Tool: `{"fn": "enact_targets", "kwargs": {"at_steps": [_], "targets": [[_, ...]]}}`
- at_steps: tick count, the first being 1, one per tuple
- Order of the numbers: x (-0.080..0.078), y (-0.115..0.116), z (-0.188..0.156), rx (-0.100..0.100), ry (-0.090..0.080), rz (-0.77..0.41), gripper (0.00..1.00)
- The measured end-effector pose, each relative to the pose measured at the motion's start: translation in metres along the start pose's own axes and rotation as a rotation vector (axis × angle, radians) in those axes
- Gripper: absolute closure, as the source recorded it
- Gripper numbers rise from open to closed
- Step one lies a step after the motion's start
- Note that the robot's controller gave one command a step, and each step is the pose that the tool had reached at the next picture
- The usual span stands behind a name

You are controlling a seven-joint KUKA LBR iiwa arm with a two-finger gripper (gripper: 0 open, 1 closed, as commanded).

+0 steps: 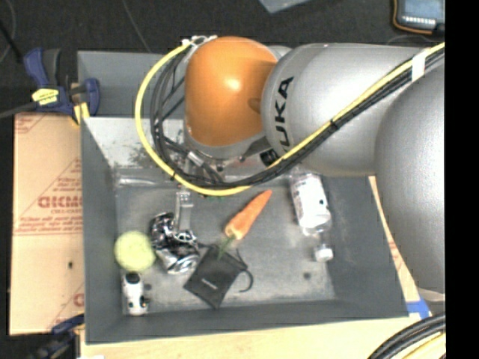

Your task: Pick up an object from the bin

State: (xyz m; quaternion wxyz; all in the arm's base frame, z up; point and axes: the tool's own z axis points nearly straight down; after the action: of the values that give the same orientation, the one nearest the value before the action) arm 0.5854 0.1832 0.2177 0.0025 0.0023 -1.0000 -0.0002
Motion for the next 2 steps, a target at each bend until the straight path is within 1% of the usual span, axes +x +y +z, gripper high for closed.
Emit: {"fn": "enact_targets", "kwargs": {"at_steps": [1, 2], "targets": [[-0.001, -0.001, -0.005, -0.001, -0.008, 0.003, 0.0], [0.008, -0.018, 0.026, -0.002, -0.012, -0.07, 0.0]]}}
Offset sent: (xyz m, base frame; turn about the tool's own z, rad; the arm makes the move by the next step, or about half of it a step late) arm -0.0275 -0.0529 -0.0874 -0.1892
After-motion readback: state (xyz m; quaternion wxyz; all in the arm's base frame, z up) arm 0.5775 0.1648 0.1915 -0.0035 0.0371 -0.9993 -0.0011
